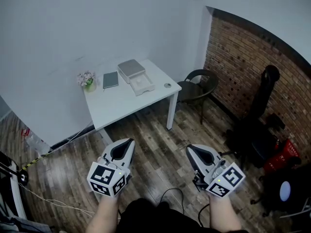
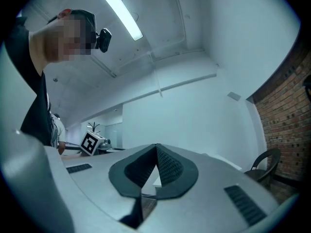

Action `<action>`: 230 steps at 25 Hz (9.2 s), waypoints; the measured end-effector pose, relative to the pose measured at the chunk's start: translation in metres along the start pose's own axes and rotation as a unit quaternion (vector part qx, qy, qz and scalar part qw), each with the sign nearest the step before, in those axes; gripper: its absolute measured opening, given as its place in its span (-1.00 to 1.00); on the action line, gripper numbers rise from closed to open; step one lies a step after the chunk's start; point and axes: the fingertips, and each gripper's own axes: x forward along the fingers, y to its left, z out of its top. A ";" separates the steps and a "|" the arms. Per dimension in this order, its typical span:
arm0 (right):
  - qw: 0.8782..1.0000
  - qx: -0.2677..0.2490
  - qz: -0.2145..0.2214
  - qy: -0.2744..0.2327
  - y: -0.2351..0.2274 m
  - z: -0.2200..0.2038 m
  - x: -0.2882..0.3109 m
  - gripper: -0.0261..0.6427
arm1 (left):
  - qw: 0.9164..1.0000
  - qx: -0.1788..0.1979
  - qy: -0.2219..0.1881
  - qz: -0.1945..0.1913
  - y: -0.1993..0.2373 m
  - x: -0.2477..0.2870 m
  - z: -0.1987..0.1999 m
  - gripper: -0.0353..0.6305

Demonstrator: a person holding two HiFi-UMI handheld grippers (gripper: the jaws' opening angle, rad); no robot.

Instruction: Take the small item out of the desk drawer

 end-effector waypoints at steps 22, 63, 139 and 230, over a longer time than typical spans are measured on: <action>0.998 0.033 0.004 0.061 -0.059 -0.050 0.048 -0.91 | 0.999 -0.028 0.018 -0.017 0.052 0.089 -0.030 -0.85; 0.980 0.118 0.045 0.156 -0.304 -0.142 0.431 -0.91 | 0.995 -0.036 0.084 -0.035 0.375 0.379 -0.044 -0.85; 0.942 0.173 0.089 0.273 -0.574 -0.196 0.595 -0.91 | 0.907 0.031 0.415 -0.066 0.450 0.632 -0.271 -0.28; 0.998 0.012 0.064 0.025 -0.676 -0.010 0.543 -0.91 | 0.988 -0.032 -0.005 0.150 0.466 0.602 0.083 -0.35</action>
